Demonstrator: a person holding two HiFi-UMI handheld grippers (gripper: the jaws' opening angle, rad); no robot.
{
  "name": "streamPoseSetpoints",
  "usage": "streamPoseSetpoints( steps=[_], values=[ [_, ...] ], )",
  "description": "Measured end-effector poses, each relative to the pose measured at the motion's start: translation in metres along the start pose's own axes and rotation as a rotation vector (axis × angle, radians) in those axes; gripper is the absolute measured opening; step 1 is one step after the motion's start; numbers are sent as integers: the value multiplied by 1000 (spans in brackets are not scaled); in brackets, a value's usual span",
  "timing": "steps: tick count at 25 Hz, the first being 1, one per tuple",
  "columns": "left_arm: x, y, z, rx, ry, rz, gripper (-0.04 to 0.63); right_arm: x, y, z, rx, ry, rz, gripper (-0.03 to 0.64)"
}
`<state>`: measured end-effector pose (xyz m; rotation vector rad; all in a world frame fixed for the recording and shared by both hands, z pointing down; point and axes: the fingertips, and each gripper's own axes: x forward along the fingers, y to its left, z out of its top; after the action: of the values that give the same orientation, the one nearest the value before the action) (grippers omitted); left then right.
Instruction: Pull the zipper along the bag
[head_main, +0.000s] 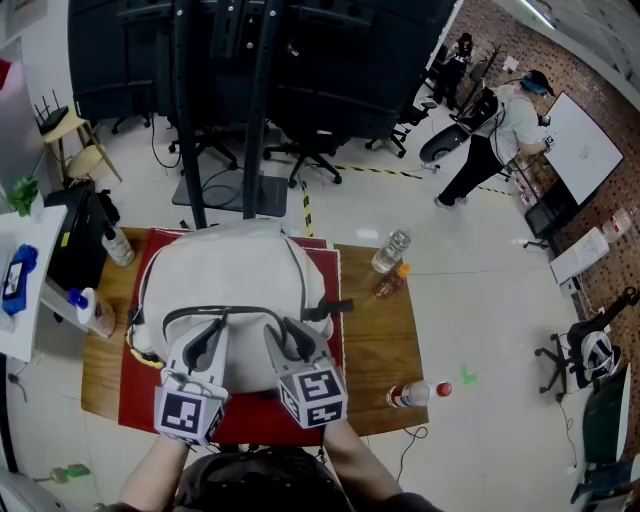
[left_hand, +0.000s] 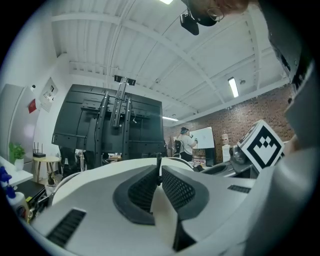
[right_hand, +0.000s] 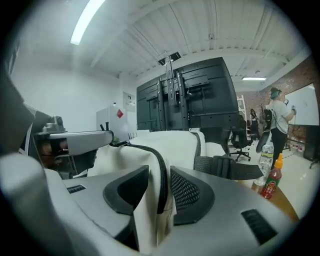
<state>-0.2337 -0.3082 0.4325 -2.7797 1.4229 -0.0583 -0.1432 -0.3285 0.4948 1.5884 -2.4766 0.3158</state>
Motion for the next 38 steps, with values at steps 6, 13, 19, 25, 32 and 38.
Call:
streamPoseSetpoints(
  steps=[6, 13, 19, 25, 32, 38],
  values=[
    [-5, 6, 0, -18, 14, 14, 41, 7, -1, -4, -26, 37, 10, 91],
    [-5, 10, -1, -41, 13, 9, 40, 5, -2, -3, 6, 24, 34, 52],
    [-4, 28, 5, -41, 6, 24, 40, 4, -3, -2, 2, 9, 40, 51],
    [-5, 40, 5, -33, 12, 15, 38, 4, -3, -3, 2, -4, 46, 51],
    [-15, 72, 3, -43, 18, 55, 38, 5, -2, -3, -3, -4, 44, 51],
    [-34, 95, -6, -63, 29, 98, 40, 5, 0, -3, 0, -4, 33, 51]
  ],
)
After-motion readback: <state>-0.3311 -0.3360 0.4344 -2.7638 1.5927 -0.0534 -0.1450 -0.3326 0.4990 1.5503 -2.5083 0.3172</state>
